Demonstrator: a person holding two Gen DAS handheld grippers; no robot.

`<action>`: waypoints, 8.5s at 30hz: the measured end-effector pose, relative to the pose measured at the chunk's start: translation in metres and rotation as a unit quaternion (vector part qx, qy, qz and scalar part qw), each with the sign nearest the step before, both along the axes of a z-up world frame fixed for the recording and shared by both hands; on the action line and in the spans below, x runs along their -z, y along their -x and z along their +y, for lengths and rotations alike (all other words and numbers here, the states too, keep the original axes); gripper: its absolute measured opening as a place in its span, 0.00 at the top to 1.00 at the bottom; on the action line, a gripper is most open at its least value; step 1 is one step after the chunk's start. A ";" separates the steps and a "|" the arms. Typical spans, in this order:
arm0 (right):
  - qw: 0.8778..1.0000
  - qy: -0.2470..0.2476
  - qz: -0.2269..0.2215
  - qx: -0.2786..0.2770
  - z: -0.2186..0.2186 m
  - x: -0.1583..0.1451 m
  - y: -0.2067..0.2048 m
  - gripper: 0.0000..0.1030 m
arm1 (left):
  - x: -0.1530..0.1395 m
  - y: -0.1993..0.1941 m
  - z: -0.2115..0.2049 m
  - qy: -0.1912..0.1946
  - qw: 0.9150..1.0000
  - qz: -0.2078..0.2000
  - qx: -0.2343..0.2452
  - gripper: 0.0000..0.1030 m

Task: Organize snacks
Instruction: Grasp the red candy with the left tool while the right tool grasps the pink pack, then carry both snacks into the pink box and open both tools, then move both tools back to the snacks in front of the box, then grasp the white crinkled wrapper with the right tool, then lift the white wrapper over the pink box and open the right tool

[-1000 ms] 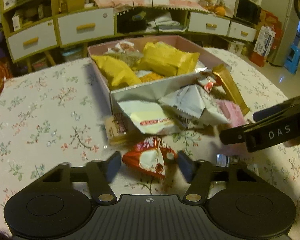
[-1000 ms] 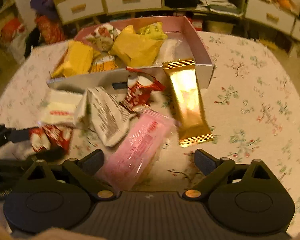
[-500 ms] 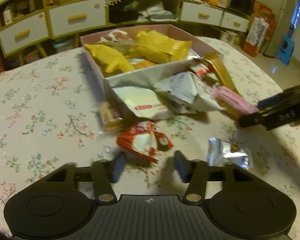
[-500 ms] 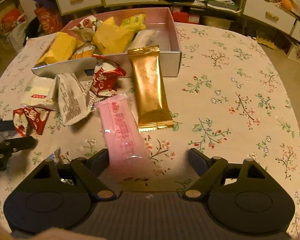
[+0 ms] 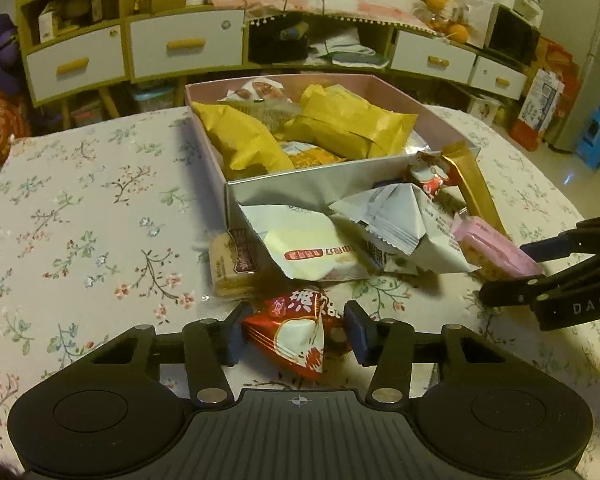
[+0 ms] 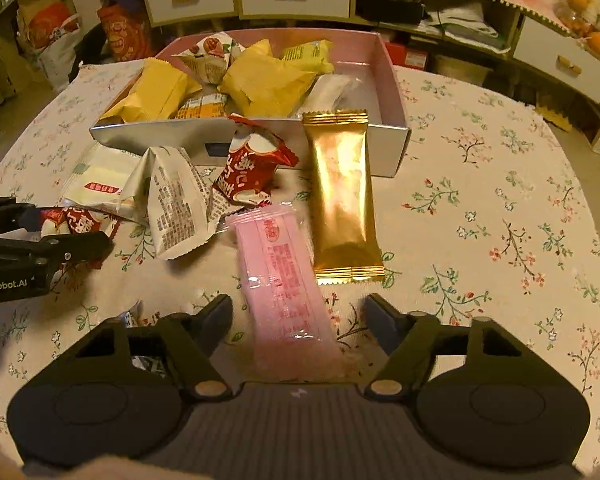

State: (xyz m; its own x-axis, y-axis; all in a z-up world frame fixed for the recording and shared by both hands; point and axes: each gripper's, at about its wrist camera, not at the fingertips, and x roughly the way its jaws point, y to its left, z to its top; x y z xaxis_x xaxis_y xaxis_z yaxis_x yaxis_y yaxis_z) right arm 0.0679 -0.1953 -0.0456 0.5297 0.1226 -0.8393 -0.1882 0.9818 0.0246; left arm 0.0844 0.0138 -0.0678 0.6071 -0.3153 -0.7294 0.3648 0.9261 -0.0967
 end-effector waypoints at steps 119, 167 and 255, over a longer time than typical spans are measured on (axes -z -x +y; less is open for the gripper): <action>0.987 -0.099 -0.051 0.116 -0.030 -0.056 -0.010 0.05 | -0.063 0.010 -0.022 -0.007 0.999 -0.006 -0.054 0.14; 0.991 -0.099 -0.064 -0.063 0.053 -0.014 -0.018 0.49 | -0.007 -0.039 0.014 0.167 0.977 0.062 -0.117 0.71; 0.985 -0.097 -0.121 0.079 -0.020 -0.043 -0.141 0.50 | -0.046 -0.160 -0.036 0.057 0.991 -0.016 -0.119 0.85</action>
State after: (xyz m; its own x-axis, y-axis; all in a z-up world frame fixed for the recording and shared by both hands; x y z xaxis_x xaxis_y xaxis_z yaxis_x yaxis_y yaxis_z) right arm 0.2093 -0.2154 -0.0024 0.7367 0.1688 -0.6548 -0.0578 0.9805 0.1877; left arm 0.2441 -0.0222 -0.0214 0.6960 -0.2403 -0.6767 0.1428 0.9698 -0.1976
